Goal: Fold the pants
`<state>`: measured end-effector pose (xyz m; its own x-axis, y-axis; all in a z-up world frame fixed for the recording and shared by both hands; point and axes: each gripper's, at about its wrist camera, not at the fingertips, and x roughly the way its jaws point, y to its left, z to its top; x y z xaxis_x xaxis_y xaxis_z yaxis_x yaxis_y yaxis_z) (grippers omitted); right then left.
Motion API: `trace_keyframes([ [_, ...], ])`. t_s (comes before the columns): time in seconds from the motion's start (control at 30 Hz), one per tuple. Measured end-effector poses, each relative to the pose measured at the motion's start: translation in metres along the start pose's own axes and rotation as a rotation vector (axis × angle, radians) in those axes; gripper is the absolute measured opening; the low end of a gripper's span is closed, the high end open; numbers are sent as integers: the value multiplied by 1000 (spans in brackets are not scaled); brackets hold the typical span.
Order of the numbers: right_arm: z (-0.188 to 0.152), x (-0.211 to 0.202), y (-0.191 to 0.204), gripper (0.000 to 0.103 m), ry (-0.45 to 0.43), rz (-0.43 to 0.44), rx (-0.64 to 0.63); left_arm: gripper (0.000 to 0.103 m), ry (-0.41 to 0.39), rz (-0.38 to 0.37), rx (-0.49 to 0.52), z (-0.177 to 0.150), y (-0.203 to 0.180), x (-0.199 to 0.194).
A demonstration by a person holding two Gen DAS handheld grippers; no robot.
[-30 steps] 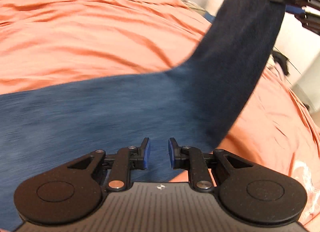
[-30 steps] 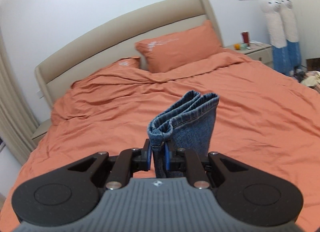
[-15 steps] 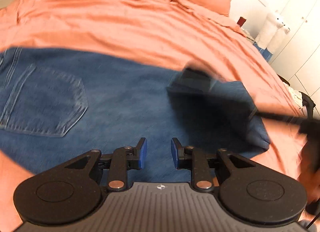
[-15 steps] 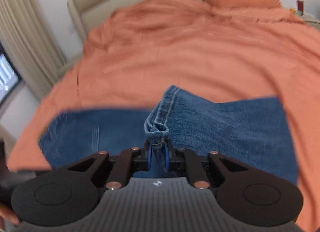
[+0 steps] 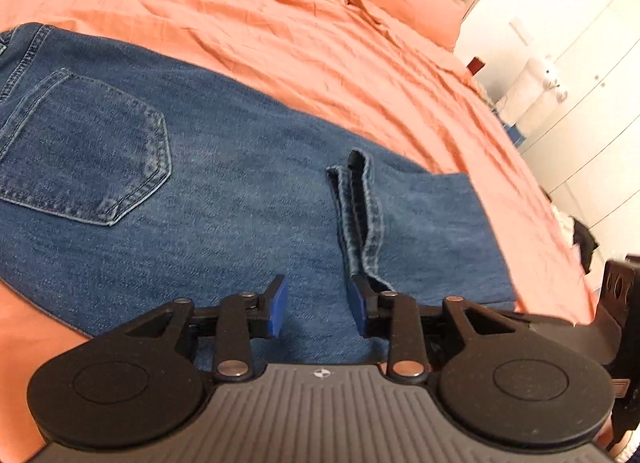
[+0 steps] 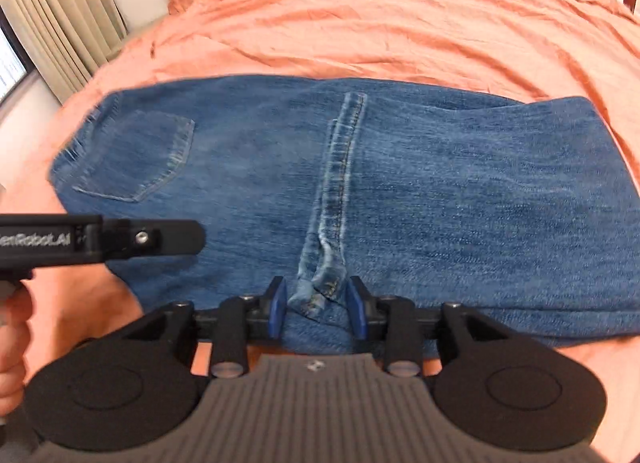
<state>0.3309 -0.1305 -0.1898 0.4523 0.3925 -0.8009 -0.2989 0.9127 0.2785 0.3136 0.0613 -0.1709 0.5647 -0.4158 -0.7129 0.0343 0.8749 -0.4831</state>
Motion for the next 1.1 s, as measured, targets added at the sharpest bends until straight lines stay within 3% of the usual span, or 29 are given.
trace_keyframes([
  [0.13, -3, -27, -16, 35, -104, 18, 57, 44, 15, -44, -23, 7, -3, 10],
  [0.3, -4, -42, -38, 35, -204, -95, 65, 60, 29, -71, -54, 22, -12, 40],
  [0.43, -7, -47, -68, 35, -217, -126, 95, 68, 33, -66, -83, 39, -13, 71],
  [0.5, -9, -50, -85, 35, -215, -146, 106, 69, 41, -35, -115, 48, -9, 85],
  [0.63, -10, -49, -113, 35, -219, -166, 134, 68, 34, -57, -166, 63, -6, 107],
  [0.67, -11, -50, -120, 35, -221, -172, 138, 66, 35, -58, -162, 66, -7, 112],
  [0.8, -16, -58, -144, 35, -259, -211, 152, 14, 27, -18, -118, 69, -16, 119],
  [0.9, -21, -64, -161, 35, -281, -222, 177, 9, -52, -38, -53, 67, -29, 101],
  [0.97, -24, -70, -169, 28, -287, -246, 179, 8, -100, -70, 8, 72, -44, 85],
  [1.1, -25, -84, -180, 22, -312, -342, 164, 8, -165, -66, 201, 93, -81, 55],
])
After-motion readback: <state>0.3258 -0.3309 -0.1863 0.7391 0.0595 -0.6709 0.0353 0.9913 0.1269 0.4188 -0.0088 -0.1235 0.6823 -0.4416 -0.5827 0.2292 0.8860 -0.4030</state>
